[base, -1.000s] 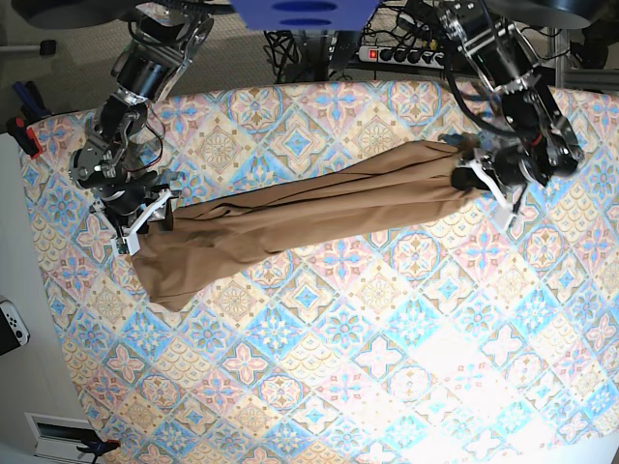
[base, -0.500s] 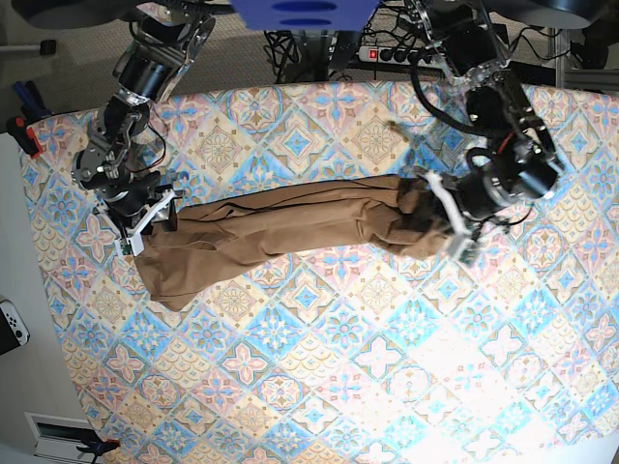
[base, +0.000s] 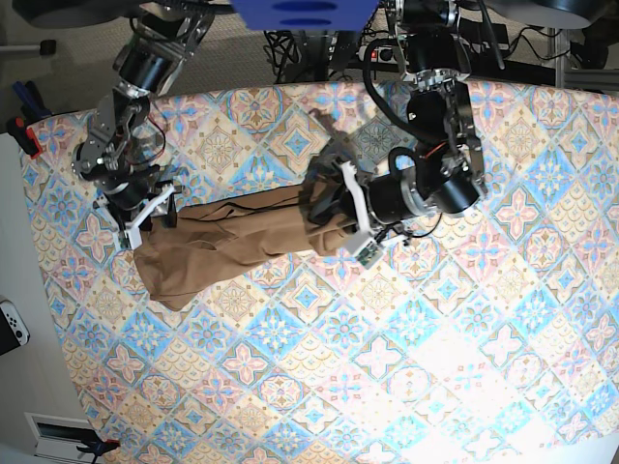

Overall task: Layout the t-shirt on the table in an organized manner, then fold the t-shirt properly
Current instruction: 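Regrasp the strip end with the left gripper, then carry the strip end with the left gripper toward the right gripper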

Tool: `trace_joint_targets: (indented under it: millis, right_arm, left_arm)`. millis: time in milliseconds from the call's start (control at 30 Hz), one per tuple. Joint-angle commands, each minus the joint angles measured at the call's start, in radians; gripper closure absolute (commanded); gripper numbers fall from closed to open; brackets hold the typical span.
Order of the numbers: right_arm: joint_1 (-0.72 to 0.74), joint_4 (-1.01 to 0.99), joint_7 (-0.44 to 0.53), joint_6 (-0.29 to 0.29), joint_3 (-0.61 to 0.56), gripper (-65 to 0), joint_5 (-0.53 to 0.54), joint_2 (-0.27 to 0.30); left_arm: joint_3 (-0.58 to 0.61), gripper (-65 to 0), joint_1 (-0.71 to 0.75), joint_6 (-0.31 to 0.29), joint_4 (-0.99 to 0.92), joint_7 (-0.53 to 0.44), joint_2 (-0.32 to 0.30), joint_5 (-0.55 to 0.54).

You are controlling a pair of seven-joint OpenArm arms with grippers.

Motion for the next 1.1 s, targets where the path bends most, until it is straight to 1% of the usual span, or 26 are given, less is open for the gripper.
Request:
trace_joint_targets:
  millis: [0, 133, 233, 333, 500, 567, 767, 800, 1000, 1067]
  right_arm:
    - [-0.001, 0.008, -0.038, 0.006, 0.002, -28.1, -0.019, 0.009]
    - [-0.005, 0.008, -0.038, 0.006, 0.004, -28.1, -0.019, 0.009]
    - [-0.005, 0.008, -0.038, 0.006, 0.004, -28.1, -0.019, 0.009]
    - [-0.005, 0.008, -0.038, 0.006, 0.004, -28.1, -0.019, 0.009]
    - [-0.005, 0.008, -0.038, 0.006, 0.005, -28.1, -0.019, 0.009]
    - [-0.005, 0.008, -0.038, 0.006, 0.005, -28.1, -0.019, 0.009]
    - [-0.005, 0.008, -0.038, 0.006, 0.005, -28.1, -0.019, 0.009]
    - [-0.005, 0.008, -0.038, 0.006, 0.005, -28.1, -0.019, 0.009]
    - [-0.007, 0.008, -0.038, 0.006, 0.005, -28.1, -0.019, 0.009]
    - [-0.007, 0.008, -0.038, 0.006, 0.002, -28.1, -0.019, 0.009]
  left_arm:
    - [0.011, 0.0, -0.014, 0.003, 0.003, -0.052, 0.002, -0.025]
    - [0.056, 0.0, -0.012, 0.003, -0.054, -0.155, 0.000, -0.020]
    - [0.071, 0.0, -0.012, 0.003, -0.098, -0.237, 0.007, 0.041]
    - [0.072, 0.0, -0.014, 0.003, -0.131, -0.287, 0.025, 0.079]
    - [0.068, 0.0, -0.020, 0.003, -0.200, -0.368, 0.030, 0.078]
    - [0.072, 0.0, -0.040, 0.003, -0.247, -0.389, 0.030, 0.079]
    - [0.071, 0.0, -0.131, -0.004, -0.427, -0.394, 0.031, 0.078]
    - [0.072, -3.6, -0.141, -0.007, -0.440, -0.394, 0.030, 0.078]
    - [0.155, -34.4, -0.149, -0.007, -0.451, -0.394, 0.033, 0.067]
    - [0.178, -42.1, -0.149, -0.007, -0.451, -0.394, 0.053, 0.066]
